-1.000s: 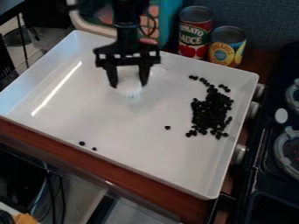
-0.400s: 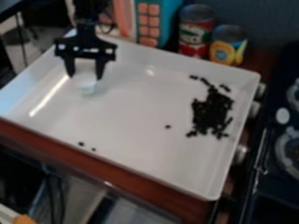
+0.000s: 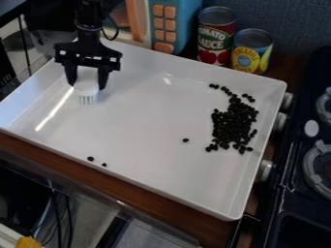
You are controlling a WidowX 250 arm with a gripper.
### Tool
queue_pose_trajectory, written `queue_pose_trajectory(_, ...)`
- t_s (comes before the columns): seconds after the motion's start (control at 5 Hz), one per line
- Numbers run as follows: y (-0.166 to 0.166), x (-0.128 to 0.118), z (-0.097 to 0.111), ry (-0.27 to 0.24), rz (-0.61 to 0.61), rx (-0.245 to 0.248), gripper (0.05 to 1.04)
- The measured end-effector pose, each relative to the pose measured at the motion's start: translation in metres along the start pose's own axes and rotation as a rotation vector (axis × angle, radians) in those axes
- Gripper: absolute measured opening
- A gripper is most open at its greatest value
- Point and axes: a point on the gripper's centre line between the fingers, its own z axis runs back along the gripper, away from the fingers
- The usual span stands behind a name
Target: Sweep into pile
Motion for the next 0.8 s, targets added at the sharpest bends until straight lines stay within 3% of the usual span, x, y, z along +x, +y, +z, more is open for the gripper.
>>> queue_pose_trajectory(0.2,0.003,-0.002,-0.007,0.021,-0.010,-0.017,1.013)
queue_pose_trajectory(0.4,0.003,-0.006,0.011,0.007,-0.012,-0.043,1.011)
queue_pose_trajectory(0.6,0.009,-0.003,0.045,-0.061,0.000,-0.066,1.005)
queue_pose_trajectory(0.8,0.018,-0.006,0.055,-0.074,0.019,-0.006,1.003)
